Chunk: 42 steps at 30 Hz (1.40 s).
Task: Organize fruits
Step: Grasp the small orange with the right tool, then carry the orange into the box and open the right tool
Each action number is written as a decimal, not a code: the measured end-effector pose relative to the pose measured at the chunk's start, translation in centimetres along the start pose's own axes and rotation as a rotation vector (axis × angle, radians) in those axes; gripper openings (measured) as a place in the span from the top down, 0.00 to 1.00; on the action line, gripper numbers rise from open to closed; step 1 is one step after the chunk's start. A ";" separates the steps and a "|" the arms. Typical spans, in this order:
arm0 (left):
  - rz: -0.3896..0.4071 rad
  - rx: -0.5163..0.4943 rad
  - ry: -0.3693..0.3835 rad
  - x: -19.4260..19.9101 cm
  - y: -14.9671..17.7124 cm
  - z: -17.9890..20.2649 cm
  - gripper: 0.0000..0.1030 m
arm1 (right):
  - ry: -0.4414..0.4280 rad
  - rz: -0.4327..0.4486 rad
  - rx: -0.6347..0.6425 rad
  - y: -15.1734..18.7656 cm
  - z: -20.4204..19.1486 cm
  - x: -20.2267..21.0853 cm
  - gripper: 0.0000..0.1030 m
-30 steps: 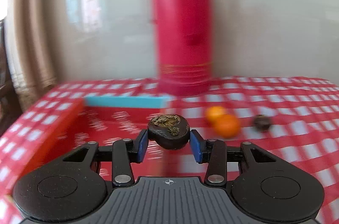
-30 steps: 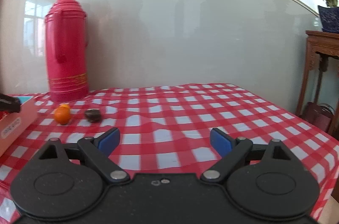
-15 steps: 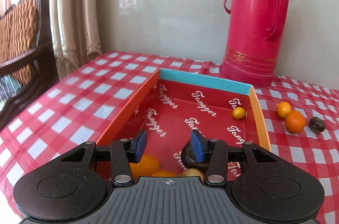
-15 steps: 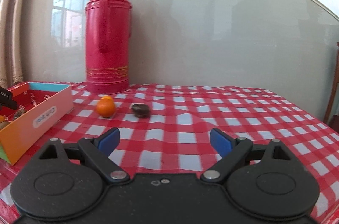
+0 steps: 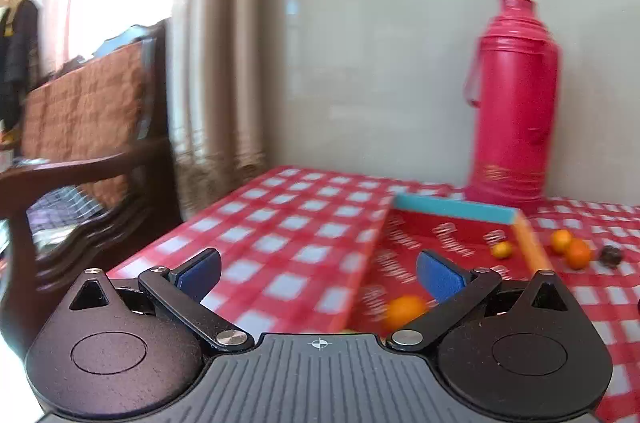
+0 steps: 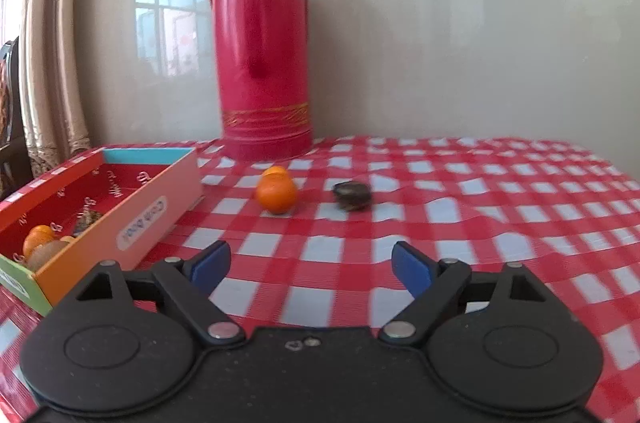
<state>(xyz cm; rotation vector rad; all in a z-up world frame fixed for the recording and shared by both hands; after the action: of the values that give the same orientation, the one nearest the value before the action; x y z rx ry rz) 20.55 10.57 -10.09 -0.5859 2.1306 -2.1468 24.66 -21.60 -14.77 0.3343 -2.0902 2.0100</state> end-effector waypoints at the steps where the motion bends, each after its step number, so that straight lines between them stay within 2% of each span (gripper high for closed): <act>1: -0.003 0.010 -0.020 0.2 0.3 -1.0 0.00 | -0.008 -0.008 -0.007 -0.1 -0.3 -0.4 0.23; 10: 0.011 0.108 -0.175 1.1 2.3 -7.2 0.00 | -0.059 -0.073 0.029 -2.4 -3.7 -6.3 0.27; 15: 0.012 0.152 -0.226 1.4 2.9 -9.5 0.00 | -0.022 -0.129 0.001 -3.4 -3.8 -10.3 0.32; 20: -0.002 0.167 -0.240 1.3 3.3 -10.8 0.00 | 0.021 -0.186 0.022 -3.3 -3.8 -13.2 0.36; 21: -0.004 0.169 -0.241 1.5 3.3 -11.0 0.00 | 0.021 -0.191 0.028 -3.3 -3.8 -13.5 0.38; 23: -0.001 0.168 -0.243 1.5 3.4 -11.2 0.00 | 0.020 -0.208 0.045 -3.1 -4.1 -14.0 0.49; 24: 0.000 0.166 -0.241 1.6 3.4 -11.2 0.00 | 0.020 -0.217 0.048 -3.0 -4.2 -14.1 0.58; 25: 0.000 0.162 -0.240 1.5 3.5 -11.2 0.00 | 0.024 -0.220 0.050 -3.0 -4.2 -14.3 0.67; 34: 0.002 0.145 -0.235 1.6 3.3 -10.5 0.00 | -0.008 -0.184 0.056 -3.5 -4.8 -13.1 0.67; 37: 0.000 0.149 -0.235 1.6 3.3 -10.6 0.00 | -0.058 -0.147 0.055 -4.4 -5.7 -11.3 0.67; 42: 0.004 0.158 -0.238 1.8 3.3 -10.8 0.00 | -0.203 -0.069 0.060 -6.0 -8.7 -7.6 0.67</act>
<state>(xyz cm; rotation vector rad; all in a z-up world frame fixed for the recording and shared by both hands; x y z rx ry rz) 14.87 20.12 -12.62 -0.7766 1.8208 -2.0972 33.80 -13.05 -11.13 0.6369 -2.1034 2.0789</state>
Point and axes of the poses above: each gripper's, at about its wrist camera, not at the fingertips, and x roughly against the way its jaws point, z to its right, y to its underside, the point moved 4 cm from there along -x, roughly the way its jaws point, and after that the axes turned 7 degrees about z, right-handed, at the moved point
